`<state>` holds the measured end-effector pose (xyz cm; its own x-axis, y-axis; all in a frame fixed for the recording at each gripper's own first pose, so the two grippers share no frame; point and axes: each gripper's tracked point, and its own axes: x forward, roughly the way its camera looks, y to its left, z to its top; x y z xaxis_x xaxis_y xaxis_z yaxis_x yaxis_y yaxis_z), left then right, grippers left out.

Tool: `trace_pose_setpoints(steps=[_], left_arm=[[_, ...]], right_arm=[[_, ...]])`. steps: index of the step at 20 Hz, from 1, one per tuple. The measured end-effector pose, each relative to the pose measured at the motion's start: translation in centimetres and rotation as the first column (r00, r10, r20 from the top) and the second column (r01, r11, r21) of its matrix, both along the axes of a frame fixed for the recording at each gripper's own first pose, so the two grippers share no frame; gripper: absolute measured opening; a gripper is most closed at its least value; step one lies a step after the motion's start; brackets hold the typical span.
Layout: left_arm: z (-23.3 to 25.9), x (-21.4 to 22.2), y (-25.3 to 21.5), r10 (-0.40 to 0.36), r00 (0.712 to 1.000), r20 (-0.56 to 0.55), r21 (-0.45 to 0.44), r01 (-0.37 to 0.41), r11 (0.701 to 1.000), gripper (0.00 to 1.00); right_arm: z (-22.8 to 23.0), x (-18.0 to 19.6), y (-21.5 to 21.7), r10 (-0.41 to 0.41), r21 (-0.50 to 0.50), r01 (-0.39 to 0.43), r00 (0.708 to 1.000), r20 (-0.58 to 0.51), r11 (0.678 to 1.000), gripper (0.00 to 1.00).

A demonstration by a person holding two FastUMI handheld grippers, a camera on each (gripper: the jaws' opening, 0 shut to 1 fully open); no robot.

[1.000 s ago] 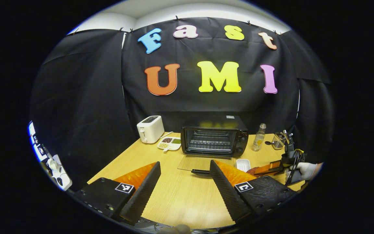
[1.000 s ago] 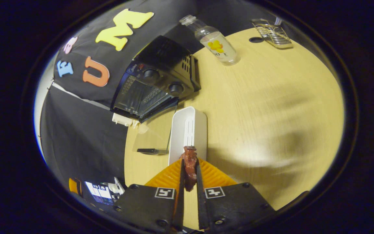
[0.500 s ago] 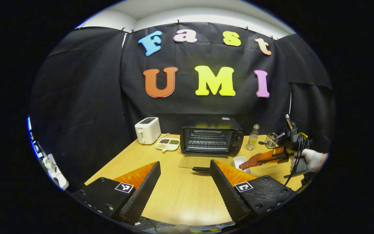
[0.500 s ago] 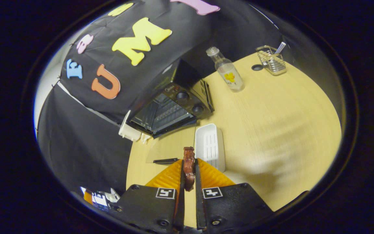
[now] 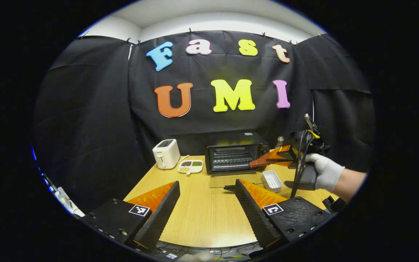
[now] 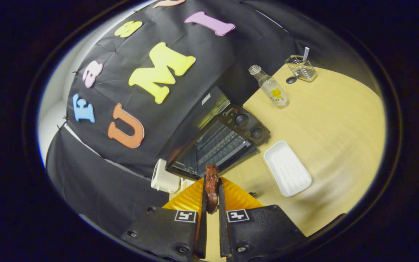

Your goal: Open the electric oven with the left hand, put the food in, and close the electric oven.

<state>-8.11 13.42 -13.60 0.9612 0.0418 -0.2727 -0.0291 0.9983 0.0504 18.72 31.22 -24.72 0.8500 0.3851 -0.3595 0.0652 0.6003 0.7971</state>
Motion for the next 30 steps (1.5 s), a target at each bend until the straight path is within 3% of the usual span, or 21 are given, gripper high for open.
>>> trace_pose_setpoints(steps=[2,9,14,19,24,25,26,28,30], left_arm=[[0.0,0.2,0.6,0.015,1.000,-0.008,0.005,-0.015,1.000,0.96],[-0.2,3.8,2.7,0.054,0.998,-0.015,0.040,-0.054,0.998,0.96],[-1.6,6.3,3.8,0.105,0.993,-0.049,0.042,-0.103,0.994,0.97],[-3.3,7.2,4.6,0.138,0.986,-0.092,0.058,-0.133,0.989,0.97],[-3.7,7.9,4.5,0.142,0.985,-0.103,0.039,-0.138,0.990,0.97],[-3.8,7.8,4.4,0.141,0.985,-0.104,0.037,-0.138,0.990,0.97],[-3.8,7.8,4.4,0.142,0.985,-0.103,0.033,-0.139,0.990,0.97],[-3.8,7.5,4.2,0.139,0.985,-0.103,0.020,-0.138,0.990,0.97],[-3.7,7.2,4.0,0.135,0.986,-0.100,0.021,-0.133,0.991,0.97]], right_arm=[[-0.5,2.7,1.7,-0.066,0.040,0.065,0.997,0.034,0.997,0.17],[-4.8,12.7,7.0,-0.194,0.177,0.191,0.981,-0.002,0.965,0.17],[-5.5,18.2,8.5,-0.234,0.152,0.224,0.971,0.049,0.963,0.17],[-7.1,20.3,9.8,-0.216,0.061,0.212,0.973,0.081,0.975,0.19],[-6.6,21.2,7.9,-0.253,0.009,0.254,0.960,0.120,0.967,0.28],[-7.0,21.0,7.9,-0.236,-0.028,0.241,0.964,0.119,0.970,0.34],[-7.1,20.6,7.7,-0.222,-0.046,0.228,0.968,0.114,0.973,0.49],[-7.3,19.9,6.9,-0.209,-0.057,0.216,0.972,0.111,0.975,0.60],[-7.1,18.7,5.5,-0.211,-0.097,0.222,0.971,0.115,0.970,0.61]])
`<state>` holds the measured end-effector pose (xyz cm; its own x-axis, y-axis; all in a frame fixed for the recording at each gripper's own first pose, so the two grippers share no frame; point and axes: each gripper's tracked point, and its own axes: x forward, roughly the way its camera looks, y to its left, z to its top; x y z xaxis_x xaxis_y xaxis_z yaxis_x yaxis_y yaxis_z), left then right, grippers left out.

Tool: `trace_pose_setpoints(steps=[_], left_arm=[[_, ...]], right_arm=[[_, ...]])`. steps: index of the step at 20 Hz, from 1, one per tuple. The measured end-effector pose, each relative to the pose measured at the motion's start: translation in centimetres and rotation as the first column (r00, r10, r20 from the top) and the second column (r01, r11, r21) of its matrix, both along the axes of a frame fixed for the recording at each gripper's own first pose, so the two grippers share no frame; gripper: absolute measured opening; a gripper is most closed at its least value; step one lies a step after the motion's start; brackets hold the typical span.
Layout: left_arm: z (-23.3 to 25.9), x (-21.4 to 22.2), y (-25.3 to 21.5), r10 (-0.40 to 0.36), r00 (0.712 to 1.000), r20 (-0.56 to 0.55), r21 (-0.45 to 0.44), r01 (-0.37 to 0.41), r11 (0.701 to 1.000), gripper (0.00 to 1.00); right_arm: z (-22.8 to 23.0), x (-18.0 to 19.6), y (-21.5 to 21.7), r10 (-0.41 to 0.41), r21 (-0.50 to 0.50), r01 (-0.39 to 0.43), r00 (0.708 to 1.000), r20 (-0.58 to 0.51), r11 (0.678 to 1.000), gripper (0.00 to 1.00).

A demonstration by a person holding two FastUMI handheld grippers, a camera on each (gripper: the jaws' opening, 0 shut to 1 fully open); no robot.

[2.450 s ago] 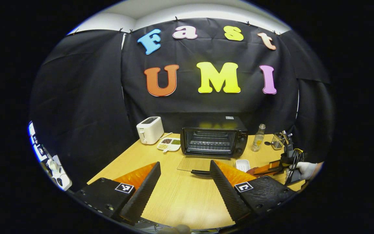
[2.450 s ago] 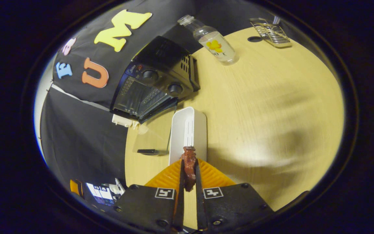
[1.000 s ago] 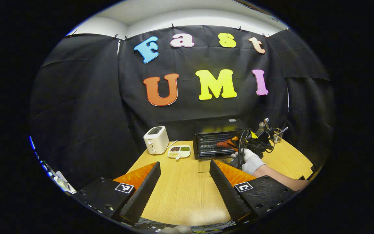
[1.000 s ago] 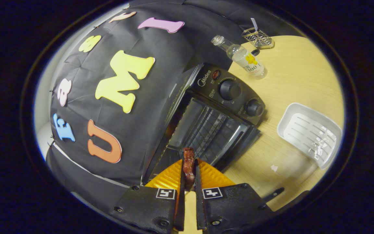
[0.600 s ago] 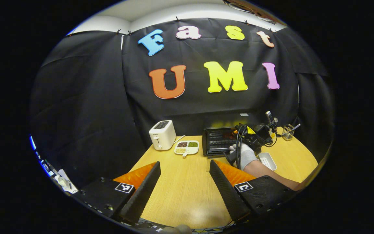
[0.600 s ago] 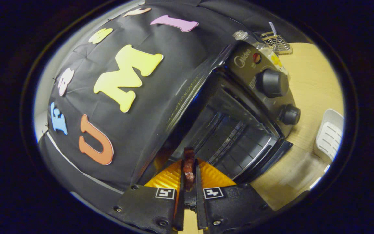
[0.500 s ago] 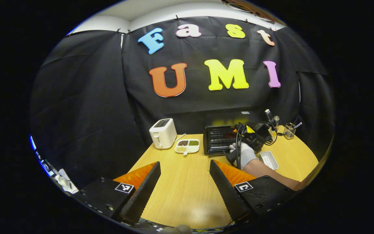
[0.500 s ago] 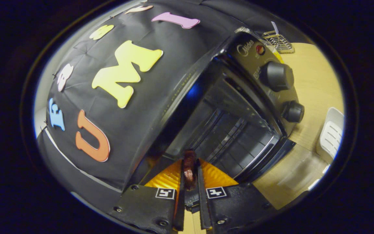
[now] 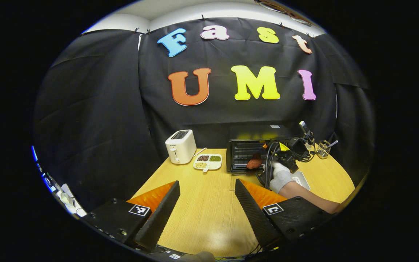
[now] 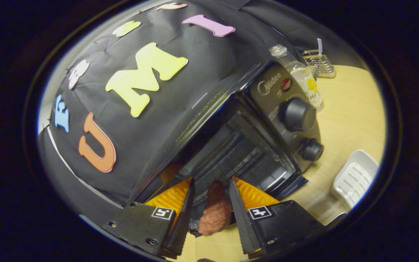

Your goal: Open the electric oven with the left hand, put the food in, and close the electric oven.

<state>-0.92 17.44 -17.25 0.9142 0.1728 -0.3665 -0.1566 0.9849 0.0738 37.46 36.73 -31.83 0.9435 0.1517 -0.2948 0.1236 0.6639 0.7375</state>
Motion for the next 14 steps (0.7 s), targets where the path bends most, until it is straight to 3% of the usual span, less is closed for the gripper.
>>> trace_pose_setpoints(steps=[5,6,7,9,11,13,14], left_arm=[[1.2,-1.9,-0.9,-0.037,0.999,0.041,0.009,0.036,0.999,0.97],[1.7,-2.4,-1.2,-0.046,0.997,0.056,0.013,0.045,0.999,0.97],[2.0,-3.0,-1.5,-0.057,0.996,0.071,0.018,0.056,0.998,0.97],[2.6,-4.0,-2.1,-0.079,0.992,0.103,0.019,0.078,0.997,0.97],[2.8,-5.0,-3.0,-0.105,0.986,0.126,0.004,0.105,0.994,0.97],[2.6,-5.8,-4.5,-0.140,0.980,0.139,-0.015,0.143,0.990,0.96],[2.7,-5.9,-4.9,-0.149,0.978,0.146,-0.007,0.152,0.988,0.97]], right_arm=[[3.6,-6.0,-3.5,0.064,-0.133,-0.059,0.997,0.036,0.989,0.63],[4.8,-7.6,-4.4,0.086,-0.179,-0.075,0.995,0.056,0.981,0.71],[6.3,-9.6,-5.3,0.106,-0.228,-0.087,0.992,0.074,0.970,0.71],[9.5,-13.9,-7.1,0.182,-0.333,-0.134,0.977,0.115,0.933,0.78],[12.3,-18.3,-9.8,0.230,-0.428,-0.149,0.963,0.143,0.891,0.99],[14.8,-22.2,-14.3,0.217,-0.531,-0.097,0.961,0.169,0.842,1.00],[16.3,-24.3,-16.2,0.220,-0.563,-0.076,0.957,0.192,0.823,0.96]])
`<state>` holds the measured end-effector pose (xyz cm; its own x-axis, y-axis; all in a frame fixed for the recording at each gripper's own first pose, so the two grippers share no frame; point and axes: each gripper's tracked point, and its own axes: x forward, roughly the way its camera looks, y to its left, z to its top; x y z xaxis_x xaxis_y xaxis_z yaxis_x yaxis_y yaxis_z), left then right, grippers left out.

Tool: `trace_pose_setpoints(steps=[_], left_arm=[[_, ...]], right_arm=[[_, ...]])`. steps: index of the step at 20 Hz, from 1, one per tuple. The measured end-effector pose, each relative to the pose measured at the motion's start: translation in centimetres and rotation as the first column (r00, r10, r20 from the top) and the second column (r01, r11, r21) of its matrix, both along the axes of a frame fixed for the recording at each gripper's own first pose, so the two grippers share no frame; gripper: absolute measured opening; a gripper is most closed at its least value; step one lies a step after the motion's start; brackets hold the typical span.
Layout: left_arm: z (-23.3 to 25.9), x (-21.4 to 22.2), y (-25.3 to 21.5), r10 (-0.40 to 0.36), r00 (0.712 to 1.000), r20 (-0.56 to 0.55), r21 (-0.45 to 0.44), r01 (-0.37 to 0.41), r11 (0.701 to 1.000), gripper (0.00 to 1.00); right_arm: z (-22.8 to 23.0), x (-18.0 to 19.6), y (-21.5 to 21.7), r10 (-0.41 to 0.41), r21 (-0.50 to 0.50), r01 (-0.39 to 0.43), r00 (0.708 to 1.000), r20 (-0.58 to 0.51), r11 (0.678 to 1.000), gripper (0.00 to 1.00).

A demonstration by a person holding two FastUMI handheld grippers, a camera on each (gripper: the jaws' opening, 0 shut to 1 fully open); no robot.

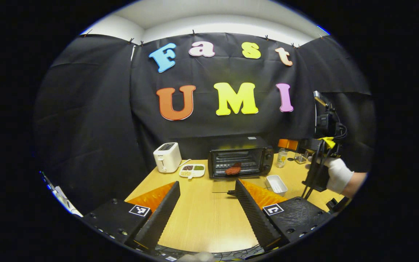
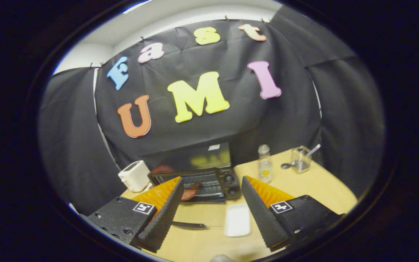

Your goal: Open the electric oven with the left hand, put the food in, and close the electric oven.

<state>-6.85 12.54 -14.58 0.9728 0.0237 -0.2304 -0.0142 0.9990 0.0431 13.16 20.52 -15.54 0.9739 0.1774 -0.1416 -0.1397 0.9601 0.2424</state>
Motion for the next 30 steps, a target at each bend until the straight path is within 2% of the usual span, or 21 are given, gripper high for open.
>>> trace_pose_setpoints(steps=[1,2,3,4,5,6,7,11,12,13,17,18,21,24,25,26,30], left_arm=[[-0.2,0.0,-0.4,-0.008,1.000,-0.003,0.002,0.008,1.000,0.97],[-0.6,-0.1,-1.3,-0.018,1.000,-0.008,-0.001,0.018,1.000,0.97],[-0.7,0.1,-2.0,-0.018,1.000,-0.004,-0.006,0.018,1.000,0.97],[-1.1,0.4,-3.0,-0.025,1.000,-0.009,-0.017,0.025,1.000,0.96],[-1.7,0.8,-4.1,-0.034,0.999,-0.017,-0.019,0.033,0.999,0.97],[-2.5,1.4,-4.8,-0.034,0.999,-0.028,-0.012,0.034,0.999,0.97],[-3.5,2.0,-5.5,-0.030,0.999,-0.040,-0.007,0.030,1.000,0.96],[-8.8,4.7,-7.5,0.045,0.992,-0.119,0.014,-0.043,0.999,0.97],[-10.0,5.5,-8.2,0.052,0.989,-0.135,0.018,-0.050,0.999,0.97],[-11.4,6.3,-8.6,0.061,0.987,-0.150,0.026,-0.058,0.998,0.97],[-17.1,10.2,-10.1,0.046,0.972,-0.231,0.040,-0.037,0.998,0.97],[-18.4,11.3,-10.3,0.033,0.970,-0.240,0.052,-0.022,0.998,0.96],[-22.6,14.7,-11.3,-0.018,0.954,-0.298,0.033,0.029,0.999,0.97],[-26.0,16.9,-11.7,-0.045,0.939,-0.342,0.027,0.057,0.998,0.97],[-26.9,17.2,-12.2,-0.051,0.934,-0.353,0.022,0.063,0.998,0.97],[-27.6,17.7,-12.5,-0.064,0.931,-0.360,0.022,0.077,0.997,0.97],[-28.6,19.8,-12.0,-0.061,0.928,-0.367,0.036,0.080,0.996,0.97]], right_arm=[[1.2,-2.0,-1.4,0.015,-0.022,-0.014,1.000,0.020,1.000,1.00],[1.6,-3.9,-2.8,0.029,-0.038,-0.028,0.999,0.019,0.999,1.00],[1.7,-5.4,-4.6,0.029,-0.071,-0.029,1.000,0.009,0.997,0.96],[1.7,-6.5,-6.9,0.011,-0.105,-0.011,1.000,0.004,0.994,0.96],[2.0,-7.6,-9.0,-0.008,-0.139,0.010,1.000,0.012,0.990,1.00],[2.2,-8.6,-10.7,-0.026,-0.165,0.029,0.999,0.019,0.986,0.96],[2.3,-9.5,-12.0,-0.029,-0.173,0.032,0.999,0.020,0.984,1.00],[1.1,-12.4,-14.1,0.080,-0.153,-0.088,0.995,-0.058,0.984,1.00],[1.3,-12.8,-14.6,0.103,-0.144,-0.111,0.993,-0.063,0.983,0.97],[1.3,-12.8,-15.5,0.103,-0.148,-0.113,0.992,-0.068,0.983,1.00],[1.3,-13.1,-18.1,0.038,-0.210,-0.059,0.994,-0.102,0.976,0.96],[1.4,-13.0,-18.6,0.006,-0.227,-0.031,0.994,-0.109,0.973,1.00],[2.8,-13.3,-19.4,-0.111,-0.242,0.078,0.986,-0.124,0.967,1.00],[2.5,-14.3,-20.0,-0.200,-0.288,0.152,0.969,-0.146,0.946,1.00],[2.8,-14.8,-20.1,-0.222,-0.285,0.174,0.964,-0.146,0.943,0.96],[2.9,-14.9,-20.4,-0.248,-0.284,0.200,0.958,-0.145,0.938,1.00],[3.2,-16.0,-21.3,-0.307,-0.294,0.254,0.940,-0.150,0.921,1.00]])
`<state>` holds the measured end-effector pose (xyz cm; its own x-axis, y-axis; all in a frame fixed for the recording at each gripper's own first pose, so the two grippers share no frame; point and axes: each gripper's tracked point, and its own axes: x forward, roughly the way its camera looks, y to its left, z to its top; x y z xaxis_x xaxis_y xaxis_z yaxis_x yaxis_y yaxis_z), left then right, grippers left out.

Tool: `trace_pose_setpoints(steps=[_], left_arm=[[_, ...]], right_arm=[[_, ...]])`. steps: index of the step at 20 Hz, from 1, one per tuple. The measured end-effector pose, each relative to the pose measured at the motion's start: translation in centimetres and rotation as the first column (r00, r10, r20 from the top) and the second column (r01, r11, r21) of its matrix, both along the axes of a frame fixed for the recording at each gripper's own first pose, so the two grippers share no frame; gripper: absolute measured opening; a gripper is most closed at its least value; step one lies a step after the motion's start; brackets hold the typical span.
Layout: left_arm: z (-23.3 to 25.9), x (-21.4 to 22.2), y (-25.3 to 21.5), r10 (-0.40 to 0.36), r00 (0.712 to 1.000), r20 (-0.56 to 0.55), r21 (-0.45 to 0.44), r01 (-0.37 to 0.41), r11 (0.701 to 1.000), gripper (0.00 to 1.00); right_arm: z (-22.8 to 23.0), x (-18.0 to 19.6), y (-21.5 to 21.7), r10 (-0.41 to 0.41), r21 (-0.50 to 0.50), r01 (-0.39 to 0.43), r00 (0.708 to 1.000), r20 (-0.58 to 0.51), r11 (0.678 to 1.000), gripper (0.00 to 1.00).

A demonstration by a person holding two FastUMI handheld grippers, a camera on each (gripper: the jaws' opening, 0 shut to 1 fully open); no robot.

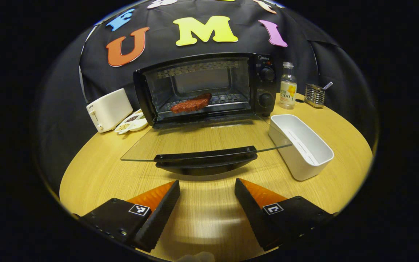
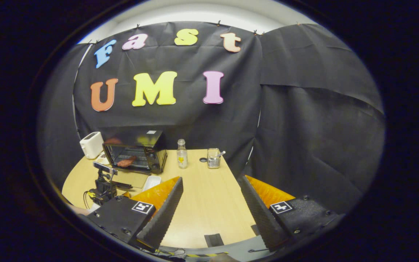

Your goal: Open the electric oven with the left hand, put the food in, and close the electric oven.

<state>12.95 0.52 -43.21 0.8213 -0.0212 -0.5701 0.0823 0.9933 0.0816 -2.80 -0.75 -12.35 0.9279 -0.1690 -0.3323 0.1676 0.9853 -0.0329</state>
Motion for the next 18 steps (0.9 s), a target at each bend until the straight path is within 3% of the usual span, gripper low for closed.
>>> trace_pose_setpoints(steps=[2,7,13,18], left_arm=[[-0.2,0.9,0.3,-0.002,1.000,-0.004,0.021,0.002,1.000,0.97],[0.5,1.4,0.4,0.019,1.000,-0.014,-0.005,-0.019,1.000,0.96],[6.2,4.4,0.6,0.016,0.995,0.098,-0.018,-0.015,1.000,0.97],[9.7,7.0,1.0,-0.004,0.990,0.141,0.013,0.002,1.000,0.97]], right_arm=[[0.5,-0.1,-0.5,-0.025,-0.039,0.025,1.000,0.007,0.999,1.00],[1.0,-0.3,0.9,-0.010,-0.023,0.011,1.000,0.026,1.000,1.00],[1.4,-0.1,0.8,0.006,-0.036,-0.005,0.999,0.032,0.999,1.00],[2.2,0.0,-0.6,-0.031,-0.024,0.032,0.997,0.064,0.999,1.00]])
